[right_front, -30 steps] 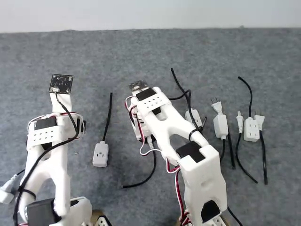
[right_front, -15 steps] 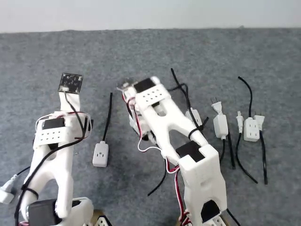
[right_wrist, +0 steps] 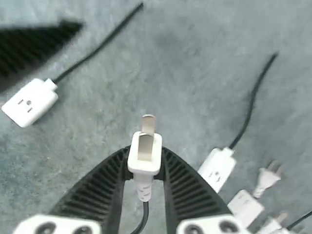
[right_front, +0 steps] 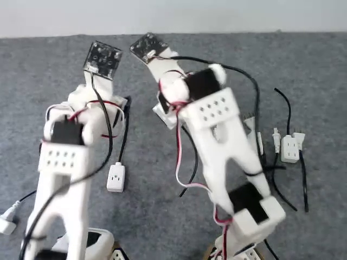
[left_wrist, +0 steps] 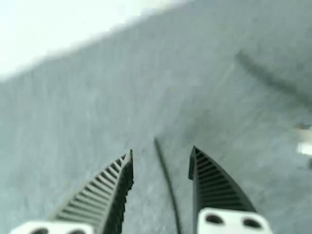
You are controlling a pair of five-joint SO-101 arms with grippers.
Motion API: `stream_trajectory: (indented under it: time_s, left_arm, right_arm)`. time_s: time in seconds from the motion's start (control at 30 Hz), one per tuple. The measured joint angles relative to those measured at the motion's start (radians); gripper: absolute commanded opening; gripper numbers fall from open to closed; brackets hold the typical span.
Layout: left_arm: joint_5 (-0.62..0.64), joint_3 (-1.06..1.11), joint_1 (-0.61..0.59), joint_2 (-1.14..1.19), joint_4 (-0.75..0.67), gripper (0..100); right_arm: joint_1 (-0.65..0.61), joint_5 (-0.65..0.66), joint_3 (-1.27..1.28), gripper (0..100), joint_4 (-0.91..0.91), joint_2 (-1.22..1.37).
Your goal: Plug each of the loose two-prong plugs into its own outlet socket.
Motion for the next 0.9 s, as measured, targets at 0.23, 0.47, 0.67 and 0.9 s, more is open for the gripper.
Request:
stream_trajectory:
  time_s: [0.23, 0.47, 0.67, 0.9]
  left_arm:
    - [0.000, 0.002, 0.083, -0.307, 0.023, 19]
    - [0.000, 0.086, 0.127, -0.516, 0.060, 19]
    - [0.000, 0.218, 0.163, -0.609, 0.060, 19]
    - [0.000, 0.278, 0.170, -0.710, 0.060, 19]
  right_arm:
    - [-0.048, 0.002, 0.114, 0.8, 0.000, -0.190]
    - [-0.190, 0.015, 0.253, 0.8, 0.002, -0.344]
    - [-0.222, 0.015, 0.334, 0.8, 0.002, -0.407]
    - [-0.233, 0.015, 0.353, 0.8, 0.002, -0.407]
